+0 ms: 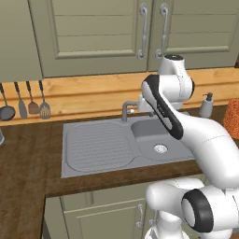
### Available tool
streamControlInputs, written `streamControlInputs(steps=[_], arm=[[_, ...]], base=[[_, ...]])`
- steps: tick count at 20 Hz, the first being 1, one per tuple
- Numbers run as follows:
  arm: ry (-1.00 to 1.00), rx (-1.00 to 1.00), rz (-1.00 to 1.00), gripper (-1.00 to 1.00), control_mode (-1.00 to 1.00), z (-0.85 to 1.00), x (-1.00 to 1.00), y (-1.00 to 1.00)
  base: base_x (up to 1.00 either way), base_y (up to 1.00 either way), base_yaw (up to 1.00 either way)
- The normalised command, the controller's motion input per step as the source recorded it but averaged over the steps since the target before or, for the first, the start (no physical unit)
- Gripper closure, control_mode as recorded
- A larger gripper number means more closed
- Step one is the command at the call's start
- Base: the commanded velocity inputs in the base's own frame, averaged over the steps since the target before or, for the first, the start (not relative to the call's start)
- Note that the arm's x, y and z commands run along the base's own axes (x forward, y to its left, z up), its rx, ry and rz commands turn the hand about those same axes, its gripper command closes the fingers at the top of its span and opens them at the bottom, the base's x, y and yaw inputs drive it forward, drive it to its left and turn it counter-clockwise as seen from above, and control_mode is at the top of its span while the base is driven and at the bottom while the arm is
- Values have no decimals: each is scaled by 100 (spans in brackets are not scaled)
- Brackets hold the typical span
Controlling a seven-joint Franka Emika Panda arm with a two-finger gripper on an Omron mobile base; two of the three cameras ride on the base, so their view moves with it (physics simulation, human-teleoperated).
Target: Open the cabinet, pick up the bread from the cabinet and place it in the basket. Then move the basket to the dining counter.
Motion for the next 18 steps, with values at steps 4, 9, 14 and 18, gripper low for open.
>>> streamControlInputs(steps=[4,9,14,18], arm=[[0,-3,0,-100,-100,0,11,9],[-16,-12,0,-100,-100,14,6,6],[-45,-1,-3,-100,-100,85,-2,-6],[-52,0,-4,-100,-100,100,-3,-24]], base=[[0,0,0],[0,0,0],[0,0,0],[0,0,0]])
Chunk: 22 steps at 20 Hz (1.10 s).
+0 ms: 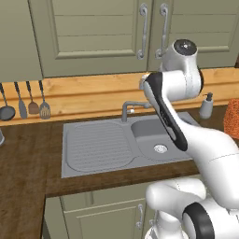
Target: Open the cabinet, pick up the bread from the cabinet and place it in the basket. Then move the basket to the dining counter.
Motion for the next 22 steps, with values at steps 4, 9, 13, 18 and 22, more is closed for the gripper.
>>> streamControlInputs(steps=[4,9,13,18,22], arm=[[-46,7,-6,-100,-100,100,0,-34],[-39,6,-3,-100,-100,92,0,-34],[-24,5,0,-100,-100,80,7,-11],[-2,9,0,-100,-100,9,59,0],[-1,3,0,-100,-100,-3,48,0]], base=[[0,0,0],[0,0,0],[0,0,0],[0,0,0],[0,0,0]])
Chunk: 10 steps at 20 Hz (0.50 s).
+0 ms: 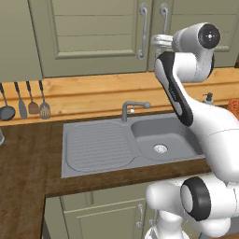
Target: Open the cabinet, pick up the bread from the cabinet and place it in the basket. Then move the basket to the dining counter.
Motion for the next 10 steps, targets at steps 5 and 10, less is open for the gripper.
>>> streamControlInputs(steps=[5,10], arm=[[-2,0,0,-100,-100,-13,62,0],[0,0,0,-100,-100,-8,78,-3]], base=[[0,0,0],[0,0,0]])
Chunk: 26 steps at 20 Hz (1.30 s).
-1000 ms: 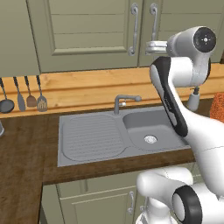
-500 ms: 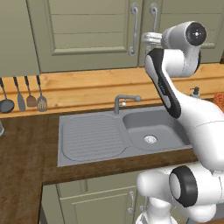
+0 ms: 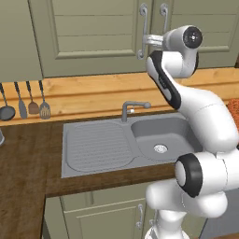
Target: Open the cabinet, pick up the bread from the cabinet and place it in the basket. Then move the basket to the dining counter.
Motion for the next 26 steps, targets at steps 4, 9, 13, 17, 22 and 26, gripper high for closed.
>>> streamControlInputs(steps=[4,9,13,17,22,26], arm=[[0,0,0,100,-100,-2,59,-5],[0,1,0,100,-100,0,39,-22],[-1,5,0,100,-100,9,-25,-53],[0,0,-6,100,-100,15,-86,-55],[2,0,-17,100,-100,22,-100,-45],[5,0,-15,100,-100,25,-100,-41]], base=[[0,0,0],[0,0,0],[0,0,0],[0,0,0],[0,0,0],[0,0,0]])
